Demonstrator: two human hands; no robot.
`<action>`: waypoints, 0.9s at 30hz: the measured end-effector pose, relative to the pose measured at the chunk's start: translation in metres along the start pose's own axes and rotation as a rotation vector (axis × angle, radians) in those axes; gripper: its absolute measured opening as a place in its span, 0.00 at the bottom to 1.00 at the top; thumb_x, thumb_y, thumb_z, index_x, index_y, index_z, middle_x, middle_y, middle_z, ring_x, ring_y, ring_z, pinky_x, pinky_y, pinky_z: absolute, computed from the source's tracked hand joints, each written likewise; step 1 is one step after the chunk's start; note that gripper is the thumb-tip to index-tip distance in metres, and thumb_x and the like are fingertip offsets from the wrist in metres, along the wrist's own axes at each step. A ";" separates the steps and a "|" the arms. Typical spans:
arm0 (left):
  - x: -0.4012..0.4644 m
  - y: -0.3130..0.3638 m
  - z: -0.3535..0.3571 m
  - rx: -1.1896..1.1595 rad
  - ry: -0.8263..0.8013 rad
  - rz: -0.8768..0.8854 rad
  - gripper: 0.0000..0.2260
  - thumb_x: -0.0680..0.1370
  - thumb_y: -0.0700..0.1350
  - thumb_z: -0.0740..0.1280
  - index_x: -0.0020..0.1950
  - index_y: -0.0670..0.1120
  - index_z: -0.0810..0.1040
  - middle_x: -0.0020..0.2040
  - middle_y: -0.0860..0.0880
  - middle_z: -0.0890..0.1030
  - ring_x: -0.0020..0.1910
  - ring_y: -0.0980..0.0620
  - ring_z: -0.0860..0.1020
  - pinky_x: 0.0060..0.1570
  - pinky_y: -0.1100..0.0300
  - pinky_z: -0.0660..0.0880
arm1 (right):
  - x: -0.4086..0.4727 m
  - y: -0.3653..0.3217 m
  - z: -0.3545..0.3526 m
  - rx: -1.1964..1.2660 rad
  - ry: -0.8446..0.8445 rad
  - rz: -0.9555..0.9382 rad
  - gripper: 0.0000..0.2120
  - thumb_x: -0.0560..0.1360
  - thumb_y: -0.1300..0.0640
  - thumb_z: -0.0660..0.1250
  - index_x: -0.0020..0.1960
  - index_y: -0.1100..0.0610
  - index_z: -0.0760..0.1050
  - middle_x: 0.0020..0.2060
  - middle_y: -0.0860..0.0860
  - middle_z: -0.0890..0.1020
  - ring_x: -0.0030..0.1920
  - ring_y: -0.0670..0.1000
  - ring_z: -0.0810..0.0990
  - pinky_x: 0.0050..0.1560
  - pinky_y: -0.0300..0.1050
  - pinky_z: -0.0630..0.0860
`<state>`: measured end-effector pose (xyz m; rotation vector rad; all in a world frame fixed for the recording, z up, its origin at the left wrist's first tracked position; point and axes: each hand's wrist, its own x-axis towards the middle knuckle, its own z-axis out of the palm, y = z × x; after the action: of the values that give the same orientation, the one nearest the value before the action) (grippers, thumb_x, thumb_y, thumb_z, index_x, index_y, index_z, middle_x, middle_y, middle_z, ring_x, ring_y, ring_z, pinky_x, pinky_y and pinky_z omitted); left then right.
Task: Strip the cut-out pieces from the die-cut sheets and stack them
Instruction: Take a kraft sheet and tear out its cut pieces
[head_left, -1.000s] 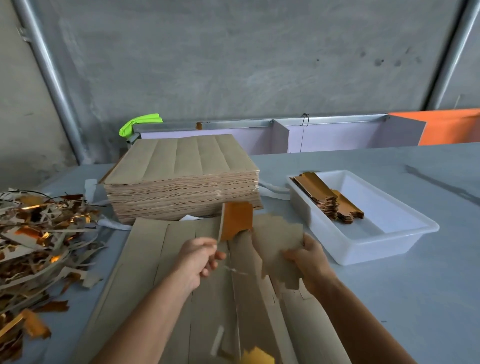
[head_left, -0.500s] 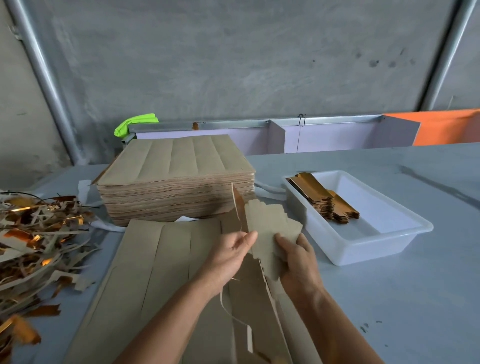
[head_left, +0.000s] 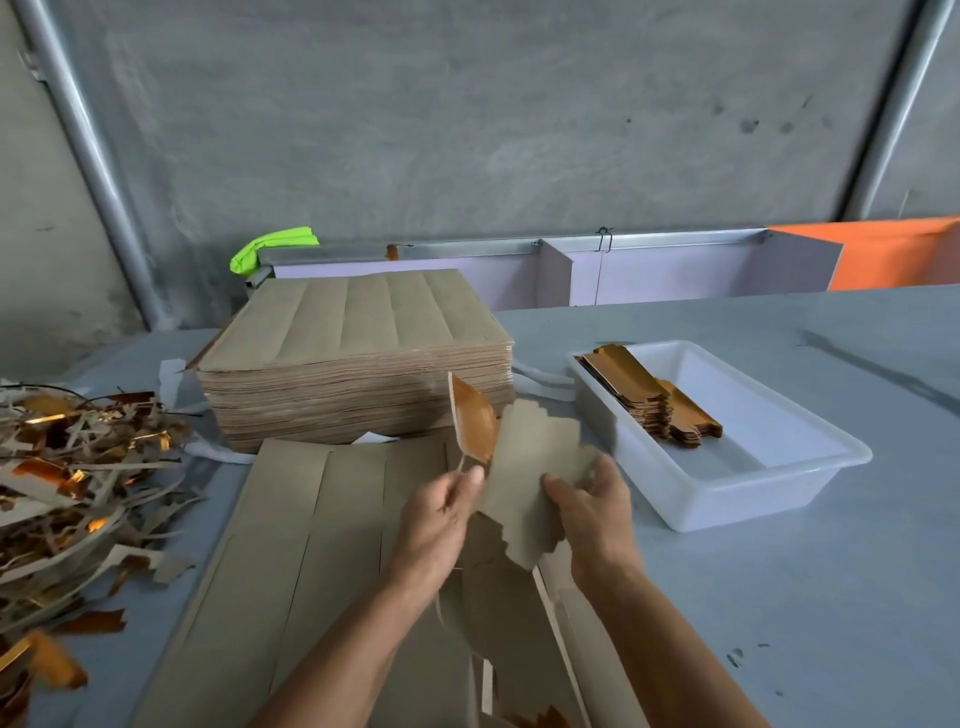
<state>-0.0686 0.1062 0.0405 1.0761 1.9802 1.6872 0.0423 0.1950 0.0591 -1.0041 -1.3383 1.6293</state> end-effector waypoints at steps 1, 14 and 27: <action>0.001 -0.001 -0.001 0.020 0.038 0.003 0.12 0.81 0.44 0.60 0.43 0.39 0.77 0.31 0.53 0.77 0.33 0.54 0.72 0.37 0.59 0.69 | 0.005 -0.002 -0.004 -0.053 0.050 -0.069 0.25 0.77 0.65 0.64 0.70 0.50 0.61 0.58 0.53 0.74 0.52 0.54 0.77 0.49 0.54 0.79; 0.015 -0.001 -0.008 0.110 0.112 -0.190 0.12 0.82 0.38 0.55 0.59 0.42 0.76 0.39 0.52 0.83 0.30 0.56 0.70 0.30 0.63 0.66 | 0.057 -0.001 0.041 -1.462 -0.171 -0.779 0.14 0.76 0.56 0.60 0.60 0.57 0.71 0.58 0.54 0.75 0.55 0.54 0.71 0.54 0.47 0.69; 0.028 0.027 -0.021 0.136 0.141 -0.208 0.08 0.76 0.35 0.64 0.47 0.48 0.74 0.39 0.47 0.82 0.26 0.56 0.72 0.27 0.63 0.69 | 0.057 0.003 0.076 -1.398 -0.177 -0.801 0.11 0.78 0.60 0.57 0.56 0.60 0.75 0.55 0.57 0.77 0.55 0.57 0.75 0.53 0.49 0.70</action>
<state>-0.0929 0.1118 0.0770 0.7789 2.2370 1.5759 -0.0498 0.2196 0.0610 -0.7729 -2.6032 0.0095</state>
